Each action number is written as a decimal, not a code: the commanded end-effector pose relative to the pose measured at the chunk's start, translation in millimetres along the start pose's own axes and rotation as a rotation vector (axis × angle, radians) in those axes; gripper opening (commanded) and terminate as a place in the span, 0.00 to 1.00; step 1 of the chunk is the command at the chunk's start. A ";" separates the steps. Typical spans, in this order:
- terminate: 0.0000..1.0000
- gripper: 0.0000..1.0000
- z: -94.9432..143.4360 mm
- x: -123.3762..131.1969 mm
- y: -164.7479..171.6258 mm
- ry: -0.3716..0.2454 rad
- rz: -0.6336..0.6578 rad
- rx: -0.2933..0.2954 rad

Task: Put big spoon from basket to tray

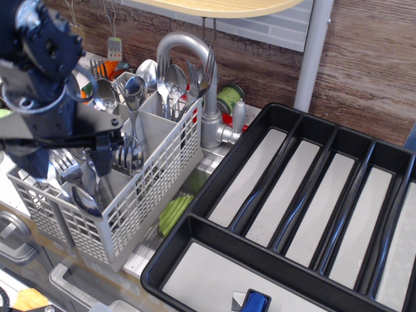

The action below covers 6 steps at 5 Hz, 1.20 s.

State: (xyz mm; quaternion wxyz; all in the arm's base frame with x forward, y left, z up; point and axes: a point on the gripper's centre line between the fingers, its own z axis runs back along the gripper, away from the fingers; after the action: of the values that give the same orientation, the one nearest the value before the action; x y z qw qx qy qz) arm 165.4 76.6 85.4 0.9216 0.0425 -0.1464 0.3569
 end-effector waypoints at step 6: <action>0.00 0.00 -33.2 -12.9 9.6 0.085 0.165 -0.041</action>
State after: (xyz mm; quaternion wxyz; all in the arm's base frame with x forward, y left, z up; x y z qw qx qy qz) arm 149.1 75.6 50.6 0.9044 0.0126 -0.0994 0.4147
